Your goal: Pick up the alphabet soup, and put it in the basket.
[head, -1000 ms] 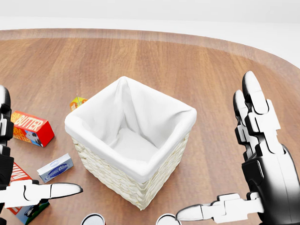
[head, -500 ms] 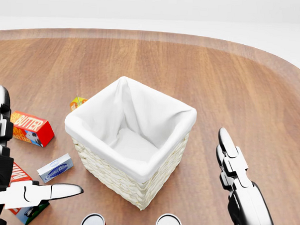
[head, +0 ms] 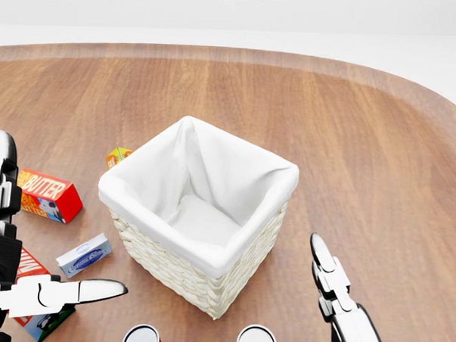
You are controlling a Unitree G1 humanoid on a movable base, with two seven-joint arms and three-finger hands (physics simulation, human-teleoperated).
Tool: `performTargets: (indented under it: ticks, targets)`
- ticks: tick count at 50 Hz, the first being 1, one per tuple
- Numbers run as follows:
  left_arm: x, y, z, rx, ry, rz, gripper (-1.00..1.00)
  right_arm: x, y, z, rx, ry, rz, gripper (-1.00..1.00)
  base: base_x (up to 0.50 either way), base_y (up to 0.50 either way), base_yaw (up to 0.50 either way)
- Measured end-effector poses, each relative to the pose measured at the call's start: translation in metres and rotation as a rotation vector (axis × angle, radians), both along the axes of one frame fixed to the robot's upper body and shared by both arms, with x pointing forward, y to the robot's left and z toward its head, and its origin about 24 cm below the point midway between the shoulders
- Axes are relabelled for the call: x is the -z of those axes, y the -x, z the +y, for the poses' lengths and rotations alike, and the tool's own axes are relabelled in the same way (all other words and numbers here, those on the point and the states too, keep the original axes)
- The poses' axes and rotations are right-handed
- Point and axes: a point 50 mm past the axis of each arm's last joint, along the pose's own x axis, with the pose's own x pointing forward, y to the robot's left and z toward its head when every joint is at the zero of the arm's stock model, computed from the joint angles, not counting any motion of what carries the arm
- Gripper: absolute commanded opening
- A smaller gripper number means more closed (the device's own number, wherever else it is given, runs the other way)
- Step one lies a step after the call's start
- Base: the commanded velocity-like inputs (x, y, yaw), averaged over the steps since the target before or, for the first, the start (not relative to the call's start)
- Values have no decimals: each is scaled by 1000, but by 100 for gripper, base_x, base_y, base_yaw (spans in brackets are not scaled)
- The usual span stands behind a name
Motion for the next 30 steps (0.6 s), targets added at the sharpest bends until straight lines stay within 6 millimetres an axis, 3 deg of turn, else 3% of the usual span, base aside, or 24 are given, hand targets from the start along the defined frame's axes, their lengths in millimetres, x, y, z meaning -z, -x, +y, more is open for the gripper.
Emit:
performTargets:
  ticks: [30]
  targets:
    - [1, -1, -1, 4, -1, 6, 100, 42, -11, 8, -18, 78, 97, 100, 0, 0, 0]
